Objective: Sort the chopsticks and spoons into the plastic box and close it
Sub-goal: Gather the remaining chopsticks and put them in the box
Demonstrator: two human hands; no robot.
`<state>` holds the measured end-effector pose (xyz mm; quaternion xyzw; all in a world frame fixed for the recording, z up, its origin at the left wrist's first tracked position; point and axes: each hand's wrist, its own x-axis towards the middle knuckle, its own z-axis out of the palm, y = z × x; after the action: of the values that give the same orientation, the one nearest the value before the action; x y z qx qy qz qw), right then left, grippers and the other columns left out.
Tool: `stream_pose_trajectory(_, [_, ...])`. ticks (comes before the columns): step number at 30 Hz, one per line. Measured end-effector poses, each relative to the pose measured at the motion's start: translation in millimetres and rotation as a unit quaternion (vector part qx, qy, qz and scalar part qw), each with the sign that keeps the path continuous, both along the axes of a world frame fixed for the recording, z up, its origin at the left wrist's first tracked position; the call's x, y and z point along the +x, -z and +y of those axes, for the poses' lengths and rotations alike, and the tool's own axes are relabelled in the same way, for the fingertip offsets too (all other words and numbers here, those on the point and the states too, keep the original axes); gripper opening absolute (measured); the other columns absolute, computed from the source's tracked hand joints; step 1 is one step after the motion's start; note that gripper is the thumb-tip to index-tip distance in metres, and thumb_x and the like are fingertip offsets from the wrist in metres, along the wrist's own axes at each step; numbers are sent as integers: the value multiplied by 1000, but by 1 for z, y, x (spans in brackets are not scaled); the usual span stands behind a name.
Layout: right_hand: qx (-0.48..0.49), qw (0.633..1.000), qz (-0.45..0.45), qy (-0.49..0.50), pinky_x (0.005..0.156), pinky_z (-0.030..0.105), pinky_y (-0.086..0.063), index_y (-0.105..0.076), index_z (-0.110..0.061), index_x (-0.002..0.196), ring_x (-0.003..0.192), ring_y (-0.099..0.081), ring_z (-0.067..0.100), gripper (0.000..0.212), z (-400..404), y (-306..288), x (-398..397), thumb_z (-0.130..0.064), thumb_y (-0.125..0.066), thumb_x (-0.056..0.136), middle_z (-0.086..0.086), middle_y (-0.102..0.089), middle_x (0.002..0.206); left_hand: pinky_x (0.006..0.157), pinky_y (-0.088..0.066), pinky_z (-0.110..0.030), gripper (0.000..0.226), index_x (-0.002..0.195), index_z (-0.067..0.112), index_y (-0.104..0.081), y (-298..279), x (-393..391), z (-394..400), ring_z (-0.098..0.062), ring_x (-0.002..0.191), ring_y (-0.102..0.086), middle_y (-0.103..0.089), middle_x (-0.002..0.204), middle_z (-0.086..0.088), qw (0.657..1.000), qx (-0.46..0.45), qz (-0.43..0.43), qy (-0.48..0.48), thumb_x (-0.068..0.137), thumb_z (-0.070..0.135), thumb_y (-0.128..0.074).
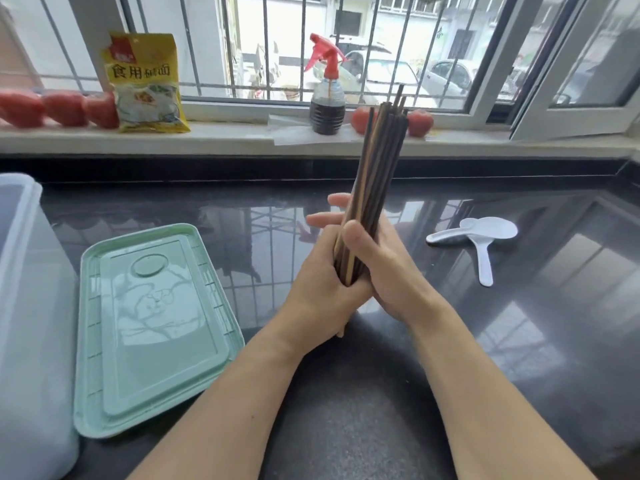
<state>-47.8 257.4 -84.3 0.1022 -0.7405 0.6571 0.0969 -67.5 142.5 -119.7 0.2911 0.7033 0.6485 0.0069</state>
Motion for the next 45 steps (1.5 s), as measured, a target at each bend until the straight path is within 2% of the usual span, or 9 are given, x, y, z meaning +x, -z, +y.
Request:
stream_pose_trajectory(3, [15,995,68,68,94,45,-56,-52,-18,127,104,-71,21,49,-3,-18,1,-24,-75,85,4,-75,107,71,-59,-37,35,118,31,-57,3,-2,3,-9,82,-70,-69,88,8,997,-37,20,-57,89,19,-73])
stream_pose_trajectory(9, [-32,974,174,142,60,45,-59,-56,-7,92,48,-54,24,15,-19,-64,-1,-1,-69,88,8,-54,60,63,-54,-46,26,102,18,-54,-13,19,9,-27,68,-58,-61,79,-10,997,-4,-7,-79,87,19,-76])
stream_pose_trajectory(12, [-33,976,153,151,63,51,-58,-56,-12,79,52,-55,26,17,-22,-66,8,-4,-69,85,16,-53,60,68,-56,-21,44,115,31,-56,-37,29,14,-7,81,-70,-71,90,3,996,47,-3,-79,83,12,-80])
stream_pose_trajectory(20, [-14,984,142,107,68,47,-60,-58,-14,100,54,-59,22,15,-27,-109,26,-9,-69,93,7,-58,62,52,-44,-12,32,82,24,-58,-79,42,19,1,54,-60,-62,56,15,989,71,3,-129,87,-7,-59])
stream_pose_trajectory(30, [-9,985,63,162,66,51,-59,-64,-6,86,50,-56,23,14,-42,-66,41,-15,-73,92,11,-57,57,48,-41,-10,18,84,18,-63,-44,59,6,3,55,-62,-64,63,5,991,-34,-28,-128,92,2,-60])
stream_pose_trajectory(33, [4,988,64,141,67,44,-61,-64,-10,96,56,-63,25,10,-38,-71,44,-13,-72,92,10,-60,62,51,-49,-24,21,80,19,-60,-40,60,6,-3,54,-58,-63,61,1,992,-24,-32,-123,89,-1,-60])
stream_pose_trajectory(36, [60,987,94,119,83,43,-61,-54,-19,124,78,-74,21,33,-30,-93,46,-27,-69,95,8,-68,93,64,-57,-56,9,88,12,-57,-31,57,8,-17,58,-49,-51,64,-4,991,-20,-45,-125,89,5,-62])
stream_pose_trajectory(42, [256,960,60,92,103,51,-49,-66,-25,124,111,-63,15,80,-7,-199,30,-74,-10,95,-3,-68,117,63,-55,-59,18,81,12,-47,-24,57,11,-17,56,-43,-42,62,5,989,-10,-45,-137,91,7,-62])
stream_pose_trajectory(45, [507,858,-83,0,115,51,-35,-58,-31,139,126,-56,18,93,-26,-210,34,-86,-4,86,-3,-63,133,63,-54,-55,20,79,14,-47,-22,60,13,-17,57,-43,-41,63,3,989,-11,-39,-143,91,7,-61])
